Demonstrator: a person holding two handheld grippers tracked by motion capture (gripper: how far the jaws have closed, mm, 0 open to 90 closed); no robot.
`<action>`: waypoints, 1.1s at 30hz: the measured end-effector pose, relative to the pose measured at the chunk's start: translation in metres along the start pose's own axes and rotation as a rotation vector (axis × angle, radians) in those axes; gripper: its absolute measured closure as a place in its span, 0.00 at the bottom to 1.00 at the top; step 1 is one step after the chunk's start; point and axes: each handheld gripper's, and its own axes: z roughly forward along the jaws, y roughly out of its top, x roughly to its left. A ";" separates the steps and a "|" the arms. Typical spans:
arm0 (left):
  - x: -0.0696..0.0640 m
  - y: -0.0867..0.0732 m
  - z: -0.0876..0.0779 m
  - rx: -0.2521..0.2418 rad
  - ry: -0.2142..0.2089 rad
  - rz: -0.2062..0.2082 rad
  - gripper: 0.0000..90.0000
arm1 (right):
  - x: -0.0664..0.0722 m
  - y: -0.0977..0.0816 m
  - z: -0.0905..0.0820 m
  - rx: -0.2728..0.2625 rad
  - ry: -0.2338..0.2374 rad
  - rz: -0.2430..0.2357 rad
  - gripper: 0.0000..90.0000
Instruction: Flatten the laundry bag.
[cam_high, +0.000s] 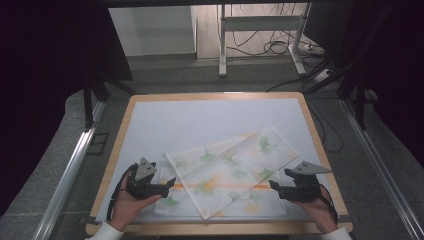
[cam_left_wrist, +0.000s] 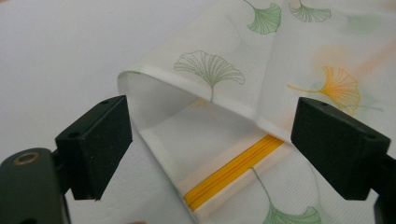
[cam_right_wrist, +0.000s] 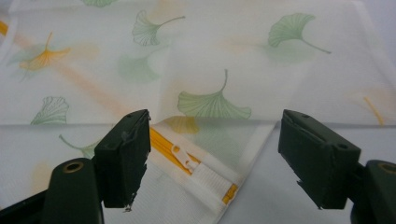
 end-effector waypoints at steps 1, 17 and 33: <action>0.000 -0.001 0.002 0.005 0.000 0.003 0.14 | 0.000 -0.001 0.001 0.004 0.003 -0.004 0.29; 0.002 -0.003 0.007 0.022 -0.023 -0.019 0.17 | 0.002 -0.001 -0.007 0.019 0.006 -0.027 0.47; -0.011 -0.003 -0.005 0.048 -0.050 0.009 0.23 | 0.001 0.010 0.003 0.004 0.035 -0.037 0.96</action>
